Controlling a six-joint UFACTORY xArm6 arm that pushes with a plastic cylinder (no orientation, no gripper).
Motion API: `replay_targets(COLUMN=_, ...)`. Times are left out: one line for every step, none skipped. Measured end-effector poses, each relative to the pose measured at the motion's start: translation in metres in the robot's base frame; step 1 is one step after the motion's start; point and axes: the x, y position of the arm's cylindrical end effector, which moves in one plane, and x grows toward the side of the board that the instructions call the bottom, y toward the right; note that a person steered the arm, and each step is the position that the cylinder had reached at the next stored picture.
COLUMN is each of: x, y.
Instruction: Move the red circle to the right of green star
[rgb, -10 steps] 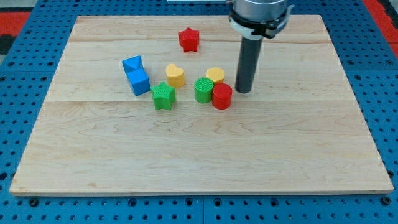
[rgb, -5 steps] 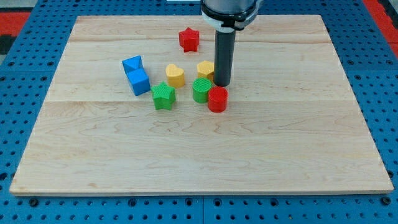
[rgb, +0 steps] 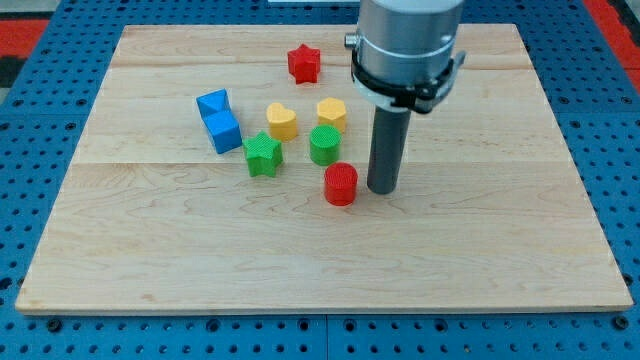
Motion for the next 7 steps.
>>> replay_targets(x=0.010, y=-0.015)
replay_targets(x=0.010, y=-0.032)
replay_targets(x=0.010, y=-0.035)
replay_targets(x=0.010, y=-0.038)
replay_targets(x=0.009, y=-0.048)
replay_targets(x=0.008, y=-0.051)
replay_targets(x=0.003, y=-0.052)
